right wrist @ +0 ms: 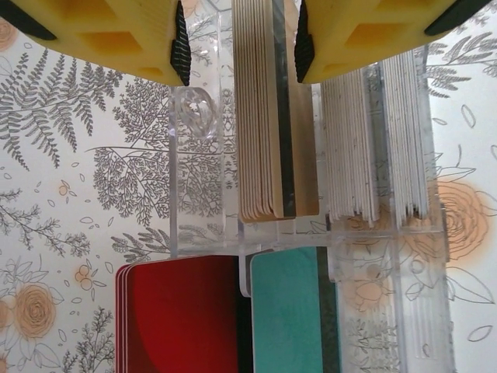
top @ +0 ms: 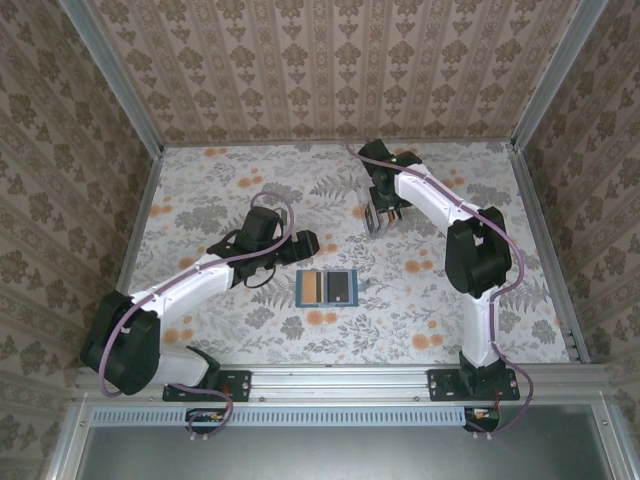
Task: Put the credit cards into the card holder
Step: Pick up the credit card from the storage box.
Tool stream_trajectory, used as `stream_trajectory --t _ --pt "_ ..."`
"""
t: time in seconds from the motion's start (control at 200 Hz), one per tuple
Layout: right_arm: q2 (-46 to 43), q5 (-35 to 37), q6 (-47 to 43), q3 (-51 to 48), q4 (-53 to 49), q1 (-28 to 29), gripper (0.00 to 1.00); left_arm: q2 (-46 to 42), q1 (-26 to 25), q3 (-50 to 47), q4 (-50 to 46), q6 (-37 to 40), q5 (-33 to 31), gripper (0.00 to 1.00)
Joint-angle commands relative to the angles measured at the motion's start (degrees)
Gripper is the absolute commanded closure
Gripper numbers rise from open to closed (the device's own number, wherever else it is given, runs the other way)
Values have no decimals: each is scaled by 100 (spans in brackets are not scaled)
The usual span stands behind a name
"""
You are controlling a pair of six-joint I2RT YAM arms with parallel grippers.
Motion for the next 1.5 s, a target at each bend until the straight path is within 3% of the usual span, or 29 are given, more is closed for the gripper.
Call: stream_trajectory --t 0.0,0.63,0.935,1.495 --pt "189 455 -125 161 -217 55 57 -2 57 14 78 158 73 7" --pt "209 1347 -231 145 -128 223 59 59 84 10 118 119 130 7" --pt "99 1316 -258 117 -118 225 68 76 85 5 122 118 156 7" --pt "-29 1499 -240 -2 -18 222 76 94 84 5 129 82 209 7"
